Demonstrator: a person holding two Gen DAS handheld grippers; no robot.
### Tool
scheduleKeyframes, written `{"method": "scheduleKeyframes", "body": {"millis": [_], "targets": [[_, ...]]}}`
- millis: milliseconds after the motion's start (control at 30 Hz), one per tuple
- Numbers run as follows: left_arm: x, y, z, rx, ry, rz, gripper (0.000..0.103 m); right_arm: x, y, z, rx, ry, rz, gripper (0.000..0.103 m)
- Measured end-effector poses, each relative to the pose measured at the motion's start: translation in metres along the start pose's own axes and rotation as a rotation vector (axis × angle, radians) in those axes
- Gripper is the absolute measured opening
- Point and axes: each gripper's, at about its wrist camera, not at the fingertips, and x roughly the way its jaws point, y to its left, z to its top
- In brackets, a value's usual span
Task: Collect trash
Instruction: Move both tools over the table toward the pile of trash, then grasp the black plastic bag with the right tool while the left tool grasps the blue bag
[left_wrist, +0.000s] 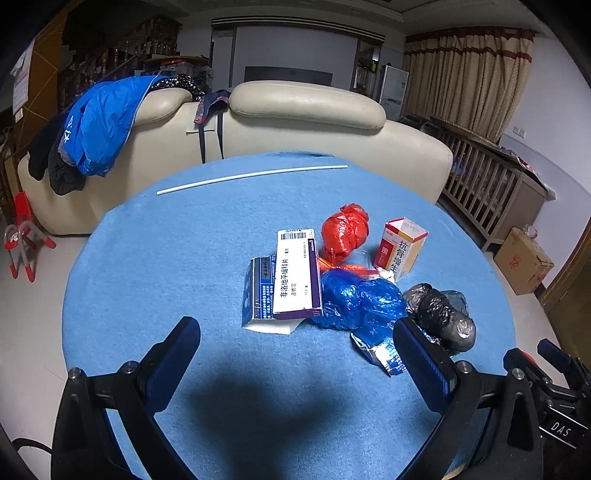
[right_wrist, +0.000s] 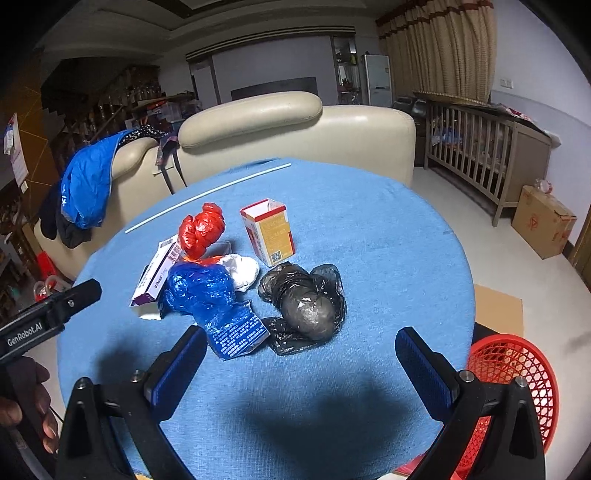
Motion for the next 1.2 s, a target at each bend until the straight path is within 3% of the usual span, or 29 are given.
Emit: {"method": "scheduleKeyframes", "body": {"millis": [833, 1000, 1200], "targets": [[0.007, 0.012, -0.009, -0.007, 0.014, 0.016, 0.103, 0.008, -0.014, 0.002, 0.019, 0.016, 0.001, 0.103], [0.019, 0.03, -0.018, -0.022, 0.049, 0.044, 0.103, 0.032, -0.037, 0.008, 0.02, 0.055, -0.003, 0.103], [0.03, 0.034, -0.027, -0.018, 0.084, 0.053, 0.103, 0.083, -0.044, 0.027, 0.002, 0.13, 0.088, 0.103]]}}
